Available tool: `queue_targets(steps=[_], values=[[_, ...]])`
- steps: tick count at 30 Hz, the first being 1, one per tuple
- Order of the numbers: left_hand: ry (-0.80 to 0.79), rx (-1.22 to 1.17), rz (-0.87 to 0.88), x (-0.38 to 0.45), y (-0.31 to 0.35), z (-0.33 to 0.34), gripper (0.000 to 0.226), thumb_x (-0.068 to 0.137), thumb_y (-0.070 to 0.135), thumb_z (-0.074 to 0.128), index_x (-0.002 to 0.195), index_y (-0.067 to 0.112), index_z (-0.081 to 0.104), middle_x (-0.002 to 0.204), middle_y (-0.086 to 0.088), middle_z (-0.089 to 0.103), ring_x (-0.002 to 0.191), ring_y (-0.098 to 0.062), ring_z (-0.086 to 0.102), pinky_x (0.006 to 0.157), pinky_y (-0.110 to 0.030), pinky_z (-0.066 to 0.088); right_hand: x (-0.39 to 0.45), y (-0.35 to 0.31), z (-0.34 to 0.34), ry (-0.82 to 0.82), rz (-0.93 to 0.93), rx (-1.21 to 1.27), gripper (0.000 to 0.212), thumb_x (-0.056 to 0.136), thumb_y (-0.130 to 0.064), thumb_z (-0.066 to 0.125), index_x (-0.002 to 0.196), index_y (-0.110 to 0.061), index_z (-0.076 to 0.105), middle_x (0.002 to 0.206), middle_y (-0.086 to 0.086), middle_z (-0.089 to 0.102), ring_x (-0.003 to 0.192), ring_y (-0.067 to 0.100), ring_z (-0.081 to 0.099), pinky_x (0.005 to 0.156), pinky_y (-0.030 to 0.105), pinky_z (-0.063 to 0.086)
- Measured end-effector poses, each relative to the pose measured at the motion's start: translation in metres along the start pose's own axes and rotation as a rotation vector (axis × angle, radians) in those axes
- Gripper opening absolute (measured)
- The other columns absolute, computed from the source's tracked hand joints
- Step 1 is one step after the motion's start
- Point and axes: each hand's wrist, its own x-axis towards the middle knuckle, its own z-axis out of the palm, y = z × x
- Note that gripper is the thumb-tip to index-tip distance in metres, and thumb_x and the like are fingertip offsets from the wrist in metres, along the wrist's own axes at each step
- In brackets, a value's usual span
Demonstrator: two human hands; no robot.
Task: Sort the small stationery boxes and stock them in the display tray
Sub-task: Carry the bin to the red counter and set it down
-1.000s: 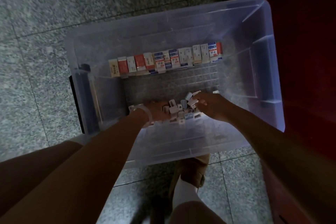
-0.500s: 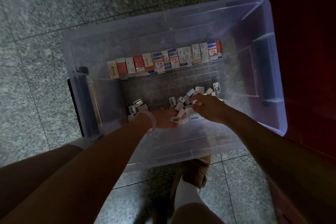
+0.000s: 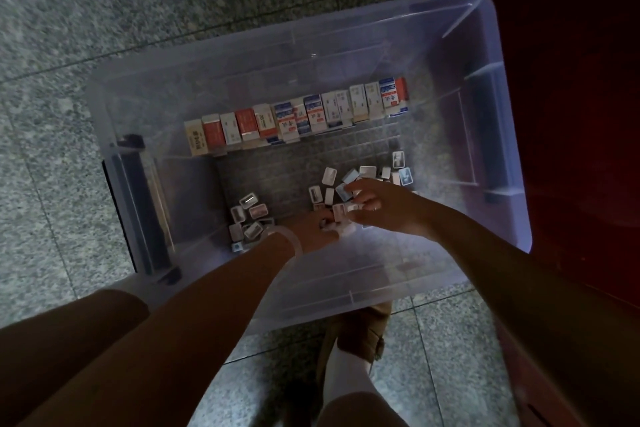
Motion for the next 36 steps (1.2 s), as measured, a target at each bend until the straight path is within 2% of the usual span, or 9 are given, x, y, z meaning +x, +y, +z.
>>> queue_targets(steps=[4,11,14,19,27,30,32,34,36], values=[[0.028,0.041,-0.001,-0.003,0.005,-0.005,0.017,0.092,0.018,0.056,0.099,0.005,0.064,0.099,-0.012,0.062,0.09,-0.024,0.053,0.082,-0.024,0.036,-0.009,-0.002,-0.007,0.062,0.015,0.005,0.038,0.089,-0.026,0.061,0.126,-0.026,0.05,0.117,0.004,0.061,0.102,0.013,0.057,0.071,0.016,0.048],[0.051,-0.479,-0.191,-0.039,0.027,-0.048,0.019,0.095,0.019,0.054,0.112,0.016,0.06,0.082,0.0,0.055,0.069,-0.014,0.05,0.054,-0.022,0.04,-0.039,-0.013,-0.007,0.181,0.005,0.0,0.036,0.092,-0.023,0.058,0.127,-0.023,0.053,0.117,0.004,0.062,0.097,0.011,0.056,0.067,0.016,0.044],[0.158,-0.832,-0.171,-0.062,0.047,-0.078,0.006,0.094,0.02,0.055,0.094,0.018,0.061,0.075,-0.001,0.058,0.062,-0.011,0.054,0.053,-0.021,0.044,-0.061,-0.028,-0.004,0.227,-0.024,0.072,0.034,0.091,-0.018,0.057,0.126,-0.019,0.054,0.116,0.005,0.062,0.097,0.013,0.057,0.062,0.012,0.043],[0.242,-1.367,-0.041,-0.11,0.095,-0.113,0.053,0.1,0.023,0.042,0.047,0.02,0.051,0.037,0.008,0.04,0.03,-0.003,0.036,0.037,-0.016,0.025,-0.112,-0.061,-0.002,0.284,-0.124,0.174,0.028,0.09,-0.013,0.059,0.118,-0.016,0.058,0.102,0.001,0.06,0.093,0.013,0.059,0.063,0.011,0.047],[0.209,-1.361,0.255,-0.22,0.202,-0.144,0.068,0.102,0.024,0.034,0.038,0.015,0.055,0.033,0.007,0.036,0.025,-0.004,0.031,0.031,-0.012,0.024,-0.223,-0.128,-0.005,0.529,-0.357,-0.011,0.028,0.093,-0.013,0.055,0.121,-0.012,0.057,0.098,0.004,0.059,0.075,0.01,0.054,0.054,0.007,0.039],[0.255,-1.285,0.377,-0.264,0.241,-0.148,0.072,0.101,0.023,0.031,0.033,0.012,0.052,0.032,0.007,0.036,0.024,-0.003,0.033,0.029,-0.013,0.026,-0.269,-0.155,-0.007,0.67,-0.437,-0.076,0.032,0.092,-0.007,0.052,0.123,-0.008,0.057,0.108,0.019,0.063,0.075,0.004,0.057,0.064,0.014,0.039],[0.258,-1.26,0.465,-0.291,0.265,-0.147,0.074,0.1,0.024,0.029,0.031,0.011,0.051,0.032,0.008,0.038,0.024,-0.004,0.033,0.031,-0.012,0.023,-0.302,-0.169,-0.007,0.759,-0.498,-0.1,0.034,0.091,-0.005,0.052,0.124,-0.007,0.057,0.116,0.02,0.062,0.097,0.018,0.062,0.08,0.019,0.041],[0.262,-1.185,0.501,-0.315,0.286,-0.144,0.065,0.098,0.029,0.034,0.04,0.014,0.06,0.037,0.008,0.041,0.027,-0.003,0.035,0.033,-0.013,0.022,-0.333,-0.178,-0.005,0.811,-0.571,-0.098,0.034,0.092,-0.005,0.049,0.125,-0.006,0.057,0.116,0.018,0.062,0.103,0.025,0.058,0.089,0.024,0.04],[0.255,-1.152,0.509,-0.335,0.301,-0.139,0.048,0.093,0.034,0.043,0.051,0.019,0.062,0.042,0.007,0.044,0.03,-0.003,0.038,0.033,-0.013,0.023,-0.363,-0.183,-0.003,0.842,-0.607,-0.088,0.033,0.092,-0.004,0.046,0.124,-0.009,0.057,0.103,0.01,0.059,0.091,0.018,0.053,0.077,0.02,0.04]])
